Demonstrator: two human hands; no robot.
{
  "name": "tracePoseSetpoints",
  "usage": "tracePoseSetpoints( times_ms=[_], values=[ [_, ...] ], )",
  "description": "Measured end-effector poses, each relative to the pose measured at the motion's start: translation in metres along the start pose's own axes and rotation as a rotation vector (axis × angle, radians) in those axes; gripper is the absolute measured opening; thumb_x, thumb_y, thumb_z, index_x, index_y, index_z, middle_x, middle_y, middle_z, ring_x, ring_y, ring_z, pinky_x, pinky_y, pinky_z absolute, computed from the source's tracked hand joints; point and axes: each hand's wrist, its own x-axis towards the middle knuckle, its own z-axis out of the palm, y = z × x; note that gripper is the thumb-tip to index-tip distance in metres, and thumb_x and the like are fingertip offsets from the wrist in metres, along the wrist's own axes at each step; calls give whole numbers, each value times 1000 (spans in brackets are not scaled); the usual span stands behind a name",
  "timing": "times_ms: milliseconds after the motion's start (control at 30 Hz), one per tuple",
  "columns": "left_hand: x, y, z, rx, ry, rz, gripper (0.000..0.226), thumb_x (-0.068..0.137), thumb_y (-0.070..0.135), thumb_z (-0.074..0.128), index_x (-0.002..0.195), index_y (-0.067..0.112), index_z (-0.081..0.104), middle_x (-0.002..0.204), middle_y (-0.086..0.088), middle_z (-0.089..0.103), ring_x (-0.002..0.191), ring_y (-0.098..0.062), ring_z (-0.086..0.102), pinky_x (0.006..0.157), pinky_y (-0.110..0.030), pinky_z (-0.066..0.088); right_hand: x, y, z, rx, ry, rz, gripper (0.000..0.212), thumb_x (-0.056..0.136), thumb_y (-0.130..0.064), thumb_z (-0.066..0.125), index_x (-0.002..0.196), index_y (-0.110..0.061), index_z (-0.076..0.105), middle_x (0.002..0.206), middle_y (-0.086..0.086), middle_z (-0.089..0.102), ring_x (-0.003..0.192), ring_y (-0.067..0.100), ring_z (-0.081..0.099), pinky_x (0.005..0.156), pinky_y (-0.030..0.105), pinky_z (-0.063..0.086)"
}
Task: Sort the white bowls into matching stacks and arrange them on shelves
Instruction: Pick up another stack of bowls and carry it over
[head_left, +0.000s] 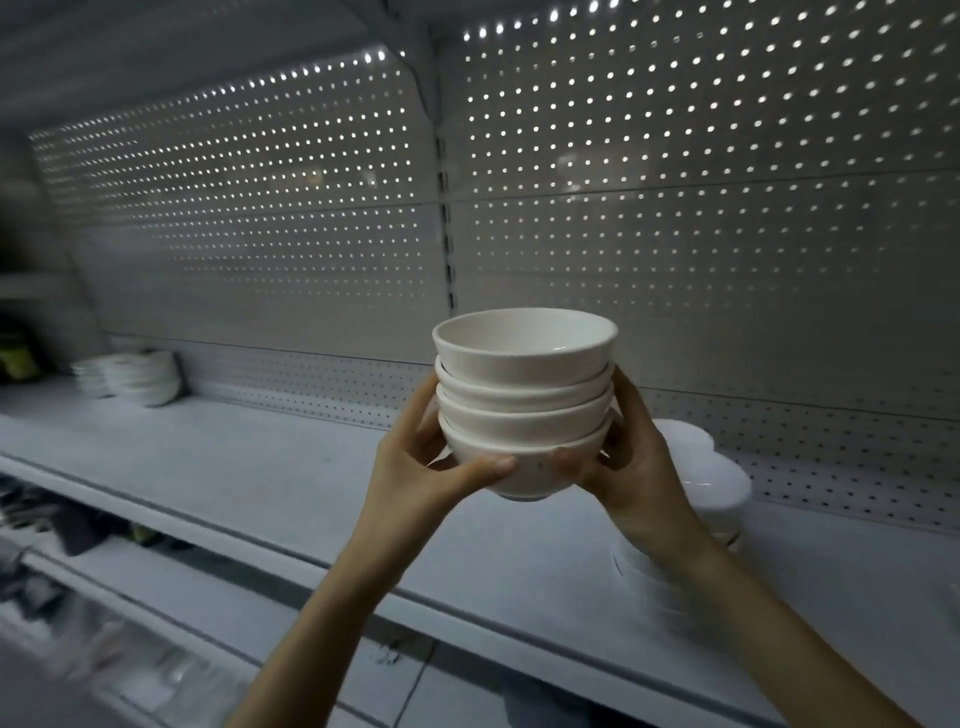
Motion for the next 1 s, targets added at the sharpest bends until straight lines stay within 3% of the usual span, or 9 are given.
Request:
tracePoseSetpoints(
  times_ms=[300,467,700,833,1000],
  values=[
    [-10,-20,-85,62,146,-62,95,58,35,82,141,29,37,119,5,67,111,-13,63,81,-23,55,32,34,83,58,-123,36,102,49,-58,80,136,-36,30,112,-28,61,109,-1,58,77,18,52],
    [2,-34,-129,103,202,-87,97,56,41,84,140,31,37,119,7,66,112,-12,62,82,-24,54,64,60,124,108,-169,58,105,47,-60,81,136,-37,30,112,-27,62,110,-1,58,78,18,52],
    [48,-63,-194,131,261,-110,89,55,33,80,135,38,40,116,9,68,108,-9,64,76,-20,54,129,104,180,158,-190,64,112,45,-62,81,140,-33,30,118,-21,61,112,4,58,81,22,53],
    [78,-84,-225,142,252,-145,91,56,31,81,137,35,39,117,7,68,110,-11,63,79,-23,54,164,130,203,163,-188,79,112,48,-61,81,142,-30,30,125,-14,58,115,7,57,84,25,54],
    [100,-108,-256,151,257,-179,92,59,29,81,140,32,37,119,7,67,112,-12,62,82,-25,55,193,160,227,175,-207,96,110,46,-63,82,140,-33,32,123,-18,59,114,6,57,82,23,53]
  ],
)
